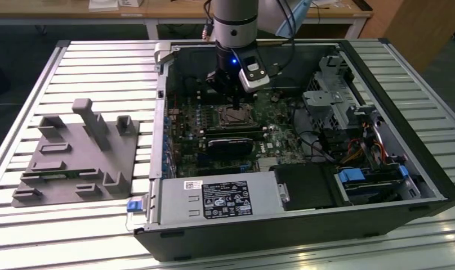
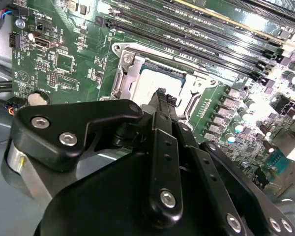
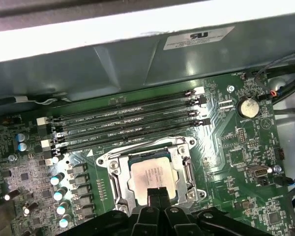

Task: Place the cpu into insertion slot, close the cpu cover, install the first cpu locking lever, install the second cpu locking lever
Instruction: 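Install the second cpu locking lever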

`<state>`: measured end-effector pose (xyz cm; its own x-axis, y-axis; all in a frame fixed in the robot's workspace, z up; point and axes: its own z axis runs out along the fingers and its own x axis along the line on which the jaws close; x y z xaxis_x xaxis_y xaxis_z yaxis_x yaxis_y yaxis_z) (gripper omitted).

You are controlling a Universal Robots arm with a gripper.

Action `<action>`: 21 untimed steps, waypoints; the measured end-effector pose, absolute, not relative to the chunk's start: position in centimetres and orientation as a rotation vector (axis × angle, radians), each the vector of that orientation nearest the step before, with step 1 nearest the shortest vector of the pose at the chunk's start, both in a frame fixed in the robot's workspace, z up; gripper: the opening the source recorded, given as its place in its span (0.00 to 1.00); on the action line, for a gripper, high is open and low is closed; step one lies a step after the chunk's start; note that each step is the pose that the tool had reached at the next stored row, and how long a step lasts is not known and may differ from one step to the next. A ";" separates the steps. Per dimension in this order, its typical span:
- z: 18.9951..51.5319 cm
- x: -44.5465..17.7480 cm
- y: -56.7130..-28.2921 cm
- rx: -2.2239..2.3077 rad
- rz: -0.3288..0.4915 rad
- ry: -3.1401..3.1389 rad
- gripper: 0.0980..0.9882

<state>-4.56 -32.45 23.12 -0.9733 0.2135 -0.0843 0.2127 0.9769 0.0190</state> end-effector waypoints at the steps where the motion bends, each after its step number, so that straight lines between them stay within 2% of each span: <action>1: 23.1 -4.6 -32.5 0.328 0.015 3.038 0.01; 12: 23.1 -4.6 -32.6 0.328 0.016 3.038 0.01; 21: 23.1 -4.5 -33.9 0.328 0.017 3.038 0.01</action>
<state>-4.54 -33.93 23.13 -0.9733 0.2136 -0.0840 0.2126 0.9769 0.0200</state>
